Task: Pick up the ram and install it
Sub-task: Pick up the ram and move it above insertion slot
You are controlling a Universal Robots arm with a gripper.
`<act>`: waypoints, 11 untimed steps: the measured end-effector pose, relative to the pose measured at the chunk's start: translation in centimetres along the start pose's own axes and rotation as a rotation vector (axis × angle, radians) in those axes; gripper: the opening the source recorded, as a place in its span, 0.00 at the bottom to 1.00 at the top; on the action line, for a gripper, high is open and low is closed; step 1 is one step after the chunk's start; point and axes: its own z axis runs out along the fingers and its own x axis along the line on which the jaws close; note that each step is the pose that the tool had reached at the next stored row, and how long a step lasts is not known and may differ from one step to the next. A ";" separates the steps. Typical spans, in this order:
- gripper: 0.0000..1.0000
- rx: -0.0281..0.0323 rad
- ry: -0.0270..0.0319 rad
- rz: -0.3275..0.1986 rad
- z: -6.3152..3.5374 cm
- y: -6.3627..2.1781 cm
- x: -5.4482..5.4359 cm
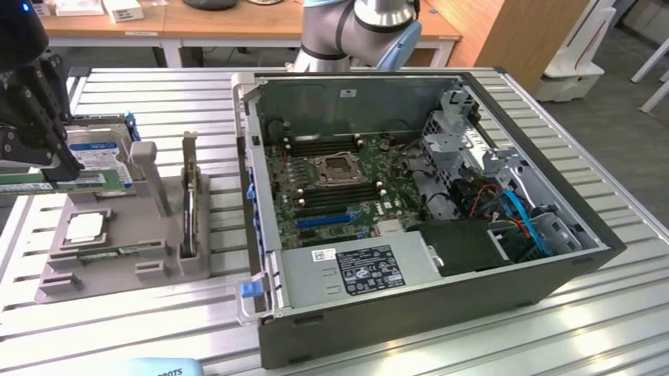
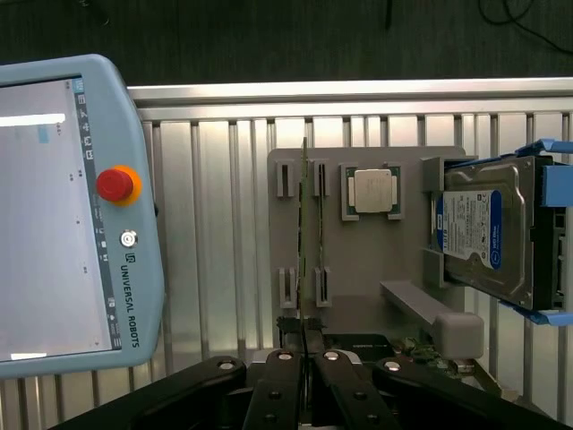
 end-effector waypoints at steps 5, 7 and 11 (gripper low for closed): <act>0.12 -0.0001 0.0000 0.000 -0.01 0.00 0.0; 0.12 -0.0002 0.0002 0.000 -0.02 -0.08 0.0; 0.12 -0.0002 0.0001 0.000 -0.02 -0.72 0.0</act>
